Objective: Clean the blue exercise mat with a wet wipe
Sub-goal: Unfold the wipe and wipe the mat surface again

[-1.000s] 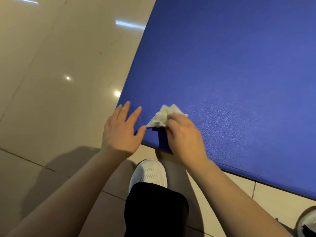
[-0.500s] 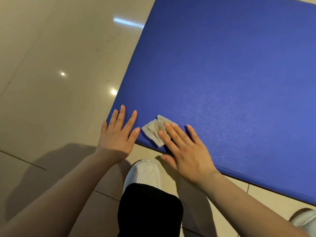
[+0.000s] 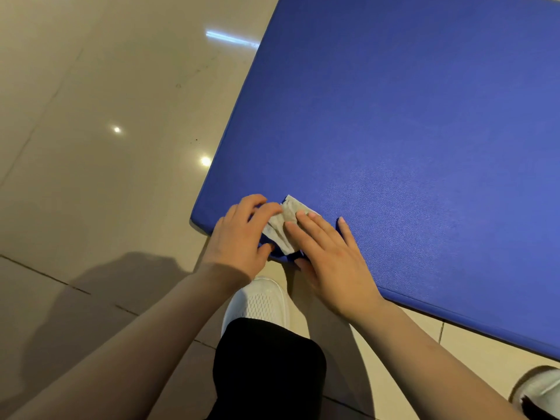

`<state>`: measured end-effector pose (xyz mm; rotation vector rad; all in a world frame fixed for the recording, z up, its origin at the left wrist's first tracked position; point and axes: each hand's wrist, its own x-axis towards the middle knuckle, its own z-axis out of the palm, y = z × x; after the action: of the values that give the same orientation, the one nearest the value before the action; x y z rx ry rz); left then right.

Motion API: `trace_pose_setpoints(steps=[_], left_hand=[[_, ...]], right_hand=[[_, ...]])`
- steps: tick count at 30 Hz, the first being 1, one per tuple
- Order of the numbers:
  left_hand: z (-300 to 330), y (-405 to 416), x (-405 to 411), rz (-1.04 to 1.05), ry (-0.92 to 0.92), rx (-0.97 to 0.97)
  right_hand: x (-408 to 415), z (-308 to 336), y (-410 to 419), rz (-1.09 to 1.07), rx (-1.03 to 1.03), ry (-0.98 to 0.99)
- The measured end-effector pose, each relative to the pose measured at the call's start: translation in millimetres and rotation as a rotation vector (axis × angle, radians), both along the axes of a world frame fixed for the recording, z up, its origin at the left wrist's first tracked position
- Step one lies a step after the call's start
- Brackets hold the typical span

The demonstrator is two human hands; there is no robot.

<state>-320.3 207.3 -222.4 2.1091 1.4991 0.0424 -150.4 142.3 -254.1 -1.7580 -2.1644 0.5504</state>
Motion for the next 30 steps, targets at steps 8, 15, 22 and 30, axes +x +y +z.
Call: trace_pose_setpoints(steps=[8, 15, 22, 30], left_hand=[[12.3, 11.4, 15.0, 0.145, -0.170, -0.012], [15.3, -3.2, 3.9, 0.340, -0.530, -0.273], [21.6, 12.3, 18.3, 0.366, -0.638, -0.317], [21.7, 18.8, 23.1, 0.414, -0.683, -0.390]], right_hand=[[-3.8, 30.2, 24.3, -0.383, -0.108, 0.494], [2.7, 42.5, 26.9, -0.323, -0.196, 0.624], [-1.8, 56.3, 27.6, -0.427, -0.214, 0.815], [12.3, 56.5, 38.0, -0.508, -0.296, 0.911]])
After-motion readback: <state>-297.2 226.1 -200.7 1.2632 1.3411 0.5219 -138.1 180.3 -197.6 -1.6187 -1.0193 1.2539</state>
